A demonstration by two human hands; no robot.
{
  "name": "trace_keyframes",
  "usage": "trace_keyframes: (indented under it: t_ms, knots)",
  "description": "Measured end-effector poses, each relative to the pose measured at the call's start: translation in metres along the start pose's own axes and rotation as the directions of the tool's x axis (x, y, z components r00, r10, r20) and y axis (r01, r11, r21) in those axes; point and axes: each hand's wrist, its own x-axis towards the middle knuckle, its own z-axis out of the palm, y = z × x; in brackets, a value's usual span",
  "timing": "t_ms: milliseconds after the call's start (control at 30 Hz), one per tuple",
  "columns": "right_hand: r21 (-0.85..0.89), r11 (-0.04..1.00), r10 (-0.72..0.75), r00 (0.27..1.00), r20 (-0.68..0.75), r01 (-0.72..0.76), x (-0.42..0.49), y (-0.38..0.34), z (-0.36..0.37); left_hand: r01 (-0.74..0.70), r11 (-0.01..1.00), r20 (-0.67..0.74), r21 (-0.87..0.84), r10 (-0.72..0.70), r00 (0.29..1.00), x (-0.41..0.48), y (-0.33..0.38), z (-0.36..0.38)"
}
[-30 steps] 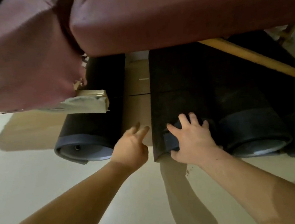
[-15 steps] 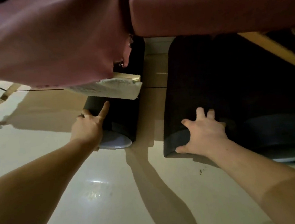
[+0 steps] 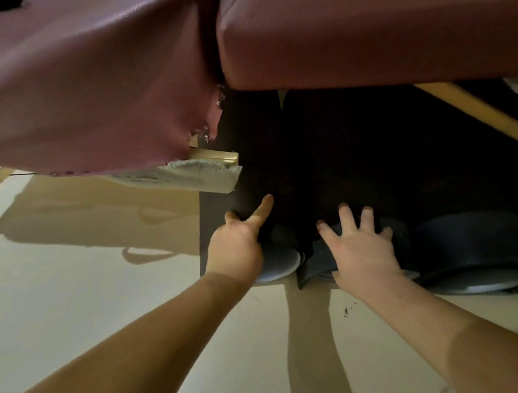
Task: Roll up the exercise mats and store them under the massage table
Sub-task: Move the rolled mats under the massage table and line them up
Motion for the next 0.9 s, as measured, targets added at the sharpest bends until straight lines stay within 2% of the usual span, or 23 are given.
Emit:
trace_keyframes:
  t_ms: [133, 233, 333, 433, 567, 667, 767, 833, 900]
  knots:
    - [0.021, 0.999, 0.024, 1.000, -0.013, -0.023, 0.001, 0.001, -0.004, -0.046, 0.999, -0.023, -0.024, 0.045, 0.999, -0.001, -0.018, 0.006]
    - [0.029, 0.999, 0.029, 1.000, 0.005, -0.029, 0.000, -0.011, -0.002, 0.085, 0.982, -0.021, -0.168, -0.089, 0.996, -0.007, -0.053, 0.007]
    - [0.082, 0.997, 0.006, 1.000, -0.014, -0.005, -0.001, -0.017, -0.003, 0.223, 0.940, 0.102, -0.259, -0.203, 0.974, -0.010, -0.073, 0.010]
    - [0.139, 0.990, -0.001, 0.995, -0.104, 0.015, 0.001, -0.016, -0.007, 0.211, 0.934, 0.085, -0.290, -0.194, 0.977, -0.008, -0.067, 0.016]
    - [0.108, 0.994, 0.000, 0.992, -0.124, 0.014, 0.004, -0.016, -0.006, 0.263, 0.903, 0.064, -0.339, -0.257, 0.964, -0.005, -0.069, 0.022]
    - [0.100, 0.995, 0.007, 0.990, -0.140, 0.007, 0.005, -0.020, -0.002, 0.342, 0.856, 0.122, -0.388, -0.320, 0.939, -0.003, -0.071, 0.022]
    - [0.101, 0.994, -0.013, 0.987, -0.158, 0.029, 0.008, -0.023, 0.001, 0.356, 0.838, 0.160, -0.412, -0.319, 0.934, -0.002, -0.067, 0.022]
    - [0.109, 0.993, -0.028, 0.985, -0.170, 0.047, 0.008, -0.024, 0.004, 0.331, 0.779, 0.146, -0.533, -0.300, 0.943, -0.002, -0.067, 0.020]
    - [0.122, 0.991, -0.032, 0.983, -0.183, 0.055, 0.009, -0.023, 0.006, 0.316, 0.665, 0.149, -0.677, -0.297, 0.943, -0.003, -0.068, 0.015]
